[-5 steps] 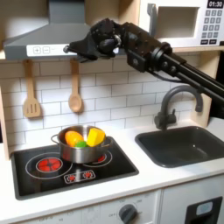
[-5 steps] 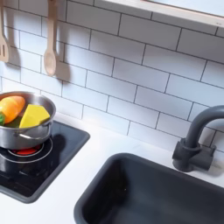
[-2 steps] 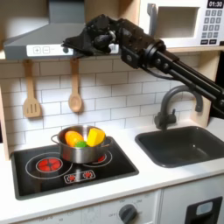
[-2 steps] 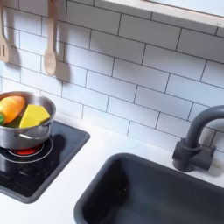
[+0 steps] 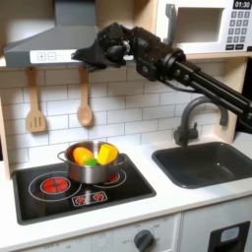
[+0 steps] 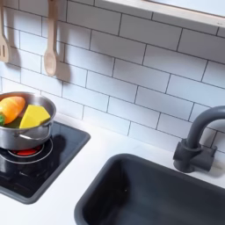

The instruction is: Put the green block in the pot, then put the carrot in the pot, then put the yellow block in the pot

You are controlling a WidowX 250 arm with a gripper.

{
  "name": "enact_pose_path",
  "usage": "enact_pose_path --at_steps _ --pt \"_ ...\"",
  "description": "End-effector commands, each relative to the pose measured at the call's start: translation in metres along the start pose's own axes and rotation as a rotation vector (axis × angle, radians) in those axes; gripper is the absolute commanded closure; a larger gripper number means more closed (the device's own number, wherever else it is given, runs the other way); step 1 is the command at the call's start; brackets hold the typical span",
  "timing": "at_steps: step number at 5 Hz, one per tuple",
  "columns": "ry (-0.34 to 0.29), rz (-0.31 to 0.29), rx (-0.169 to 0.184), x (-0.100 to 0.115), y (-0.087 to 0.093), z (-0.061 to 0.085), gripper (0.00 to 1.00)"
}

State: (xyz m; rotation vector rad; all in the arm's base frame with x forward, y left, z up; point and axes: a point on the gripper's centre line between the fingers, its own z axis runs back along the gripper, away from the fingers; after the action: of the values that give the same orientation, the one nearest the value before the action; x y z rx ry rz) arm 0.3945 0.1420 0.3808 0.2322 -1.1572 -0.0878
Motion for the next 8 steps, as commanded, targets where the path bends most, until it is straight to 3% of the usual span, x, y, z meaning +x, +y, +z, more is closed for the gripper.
enact_pose_path --at_steps 1,4,5,8 --pt "-0.006 -0.004 -0.007 0.003 -0.004 -0.003 1.0" --pt "-0.012 -0.004 -0.016 0.005 -0.01 0.003 1.0" --pt "-0.042 -0.008 -0.018 0.014 -0.014 0.007 1.0" --pt "-0.058 0.003 -0.002 0.015 -0.011 0.016 1.0"
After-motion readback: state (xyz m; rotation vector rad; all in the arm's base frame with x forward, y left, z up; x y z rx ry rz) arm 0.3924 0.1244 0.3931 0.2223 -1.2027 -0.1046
